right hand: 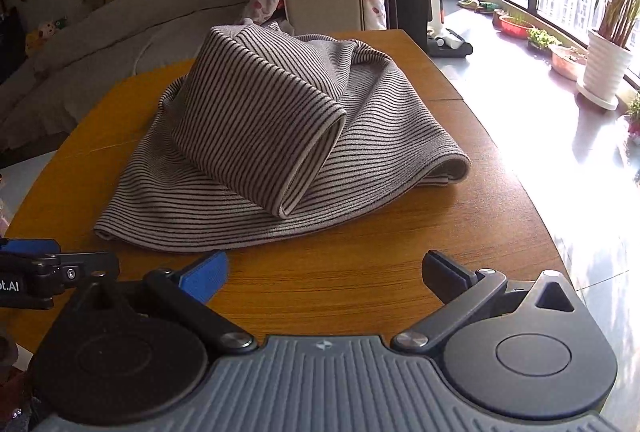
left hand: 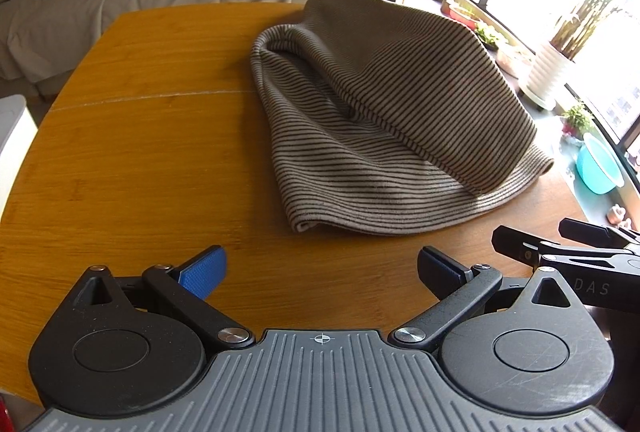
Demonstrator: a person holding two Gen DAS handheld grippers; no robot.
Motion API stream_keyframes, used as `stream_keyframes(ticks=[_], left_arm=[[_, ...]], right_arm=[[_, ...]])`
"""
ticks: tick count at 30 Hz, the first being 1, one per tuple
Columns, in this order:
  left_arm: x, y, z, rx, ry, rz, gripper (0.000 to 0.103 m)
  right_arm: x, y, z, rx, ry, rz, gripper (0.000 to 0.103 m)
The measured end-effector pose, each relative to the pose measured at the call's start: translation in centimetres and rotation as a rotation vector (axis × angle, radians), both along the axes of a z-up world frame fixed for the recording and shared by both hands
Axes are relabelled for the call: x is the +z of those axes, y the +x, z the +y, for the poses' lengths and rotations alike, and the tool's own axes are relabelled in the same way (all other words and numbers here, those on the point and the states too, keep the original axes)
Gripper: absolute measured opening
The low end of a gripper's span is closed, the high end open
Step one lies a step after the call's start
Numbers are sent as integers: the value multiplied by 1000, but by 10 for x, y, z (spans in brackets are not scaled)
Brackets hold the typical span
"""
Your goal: Fold clothes
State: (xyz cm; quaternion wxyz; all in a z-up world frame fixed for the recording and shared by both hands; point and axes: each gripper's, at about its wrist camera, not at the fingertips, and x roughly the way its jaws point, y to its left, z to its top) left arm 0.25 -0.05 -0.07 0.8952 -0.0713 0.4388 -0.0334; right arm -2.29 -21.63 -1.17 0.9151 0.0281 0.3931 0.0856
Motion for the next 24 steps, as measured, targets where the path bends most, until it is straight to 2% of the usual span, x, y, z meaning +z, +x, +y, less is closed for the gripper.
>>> stream_keyframes(ticks=[24], left_arm=[[-4, 1, 2, 7, -1, 34, 103]], right_arm=[[0, 2, -1, 12, 5, 19, 103]])
